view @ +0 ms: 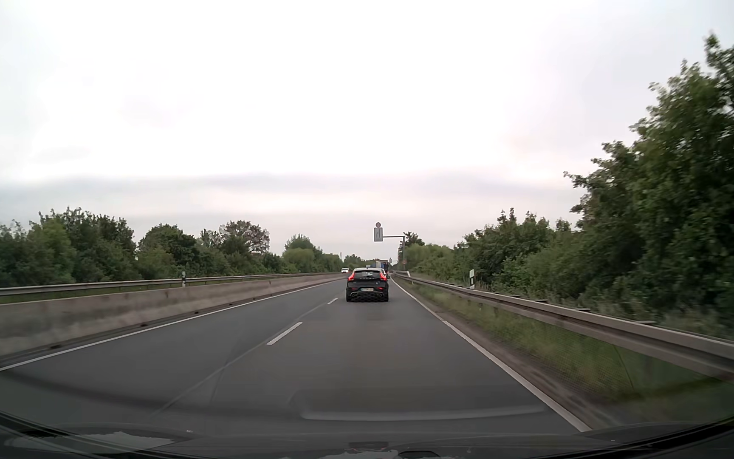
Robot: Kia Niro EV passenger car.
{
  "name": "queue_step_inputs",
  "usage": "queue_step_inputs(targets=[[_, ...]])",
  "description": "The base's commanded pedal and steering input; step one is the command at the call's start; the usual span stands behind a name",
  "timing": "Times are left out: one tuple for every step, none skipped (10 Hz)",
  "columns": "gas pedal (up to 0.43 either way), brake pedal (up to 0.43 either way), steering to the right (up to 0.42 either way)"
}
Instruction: Follow the waypoints while adhering to traffic rules and regulations
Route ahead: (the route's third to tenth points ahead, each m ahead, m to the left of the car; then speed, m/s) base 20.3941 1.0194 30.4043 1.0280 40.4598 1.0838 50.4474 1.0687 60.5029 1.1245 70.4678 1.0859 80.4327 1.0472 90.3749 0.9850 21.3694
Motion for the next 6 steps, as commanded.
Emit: queue_step_inputs(targets=[[0.177, 0.0, -0.005], [0.189, 0.0, -0.006], [0.197, 0.0, -0.006], [0.197, 0.0, -0.006], [0.197, 0.0, -0.005], [0.197, 0.0, -0.004]])
